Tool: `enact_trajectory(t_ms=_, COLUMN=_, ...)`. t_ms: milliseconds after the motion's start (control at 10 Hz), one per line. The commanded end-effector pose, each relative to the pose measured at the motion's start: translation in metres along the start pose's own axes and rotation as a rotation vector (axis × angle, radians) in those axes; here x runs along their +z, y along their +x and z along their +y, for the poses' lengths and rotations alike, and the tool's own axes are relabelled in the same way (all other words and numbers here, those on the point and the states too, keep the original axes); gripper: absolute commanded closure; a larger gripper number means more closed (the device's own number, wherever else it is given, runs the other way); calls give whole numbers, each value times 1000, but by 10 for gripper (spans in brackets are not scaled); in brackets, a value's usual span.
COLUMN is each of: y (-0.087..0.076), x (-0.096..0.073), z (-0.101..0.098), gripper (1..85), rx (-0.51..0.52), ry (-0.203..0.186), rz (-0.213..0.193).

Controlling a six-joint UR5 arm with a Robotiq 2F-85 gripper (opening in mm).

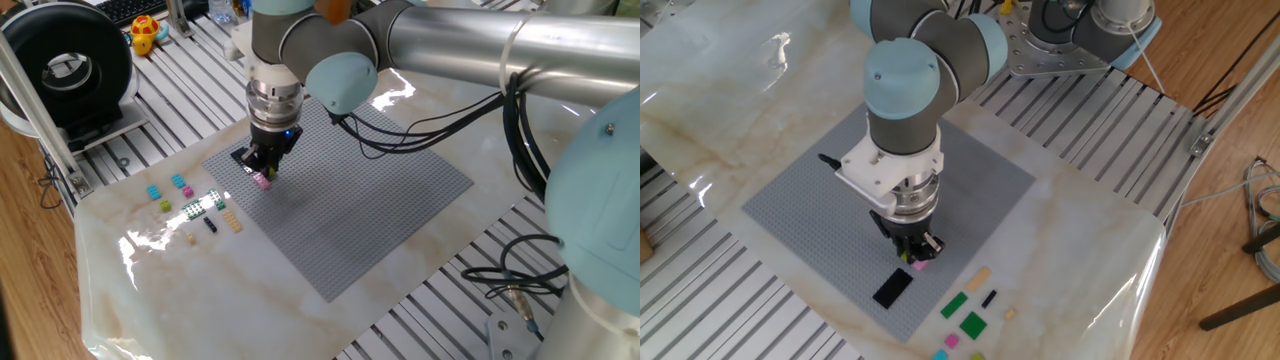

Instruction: Stack small Lego blocks randomly, one at a time

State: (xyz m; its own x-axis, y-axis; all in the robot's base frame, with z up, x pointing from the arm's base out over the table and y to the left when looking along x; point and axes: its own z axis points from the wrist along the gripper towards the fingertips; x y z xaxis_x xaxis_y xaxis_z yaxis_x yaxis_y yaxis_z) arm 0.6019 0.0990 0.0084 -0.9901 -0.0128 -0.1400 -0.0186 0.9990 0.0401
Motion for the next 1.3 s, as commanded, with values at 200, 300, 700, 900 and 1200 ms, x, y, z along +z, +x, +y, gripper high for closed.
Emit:
enact_trajectory(t_ms=200, y=1, x=-1, z=0, gripper=843, rx=14, ry=-15, rz=-3)
enact_trajectory(t_ms=300, y=1, x=-1, z=0, gripper=843, rx=14, ry=-12, rz=-3)
enact_trajectory(t_ms=700, y=-2, x=1, z=-1, gripper=843, rx=14, ry=-15, rz=-7)
enact_trajectory(t_ms=900, y=-2, x=2, z=0, gripper=843, rx=18, ry=-18, rz=-9)
enact_trajectory(t_ms=1200, y=-1, x=3, z=2, gripper=843, rx=23, ry=-21, rz=-9)
